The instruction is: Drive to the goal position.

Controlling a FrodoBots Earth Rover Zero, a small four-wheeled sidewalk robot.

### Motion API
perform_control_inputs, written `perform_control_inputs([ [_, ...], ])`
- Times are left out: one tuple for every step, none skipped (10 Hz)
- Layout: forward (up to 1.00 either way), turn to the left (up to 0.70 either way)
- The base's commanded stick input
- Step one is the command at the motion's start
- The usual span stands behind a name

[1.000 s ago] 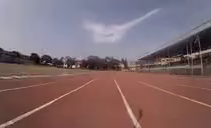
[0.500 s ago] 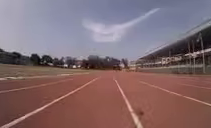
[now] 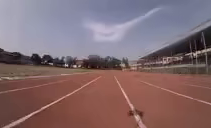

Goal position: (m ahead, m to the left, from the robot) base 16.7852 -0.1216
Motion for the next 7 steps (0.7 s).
perform_control_inputs([
  [0.70,0.00],
  [0.70,-0.35],
  [0.70,-0.35],
  [0.70,-0.35],
  [0.70,-0.35],
  [0.70,-0.35],
  [0.70,-0.35],
])
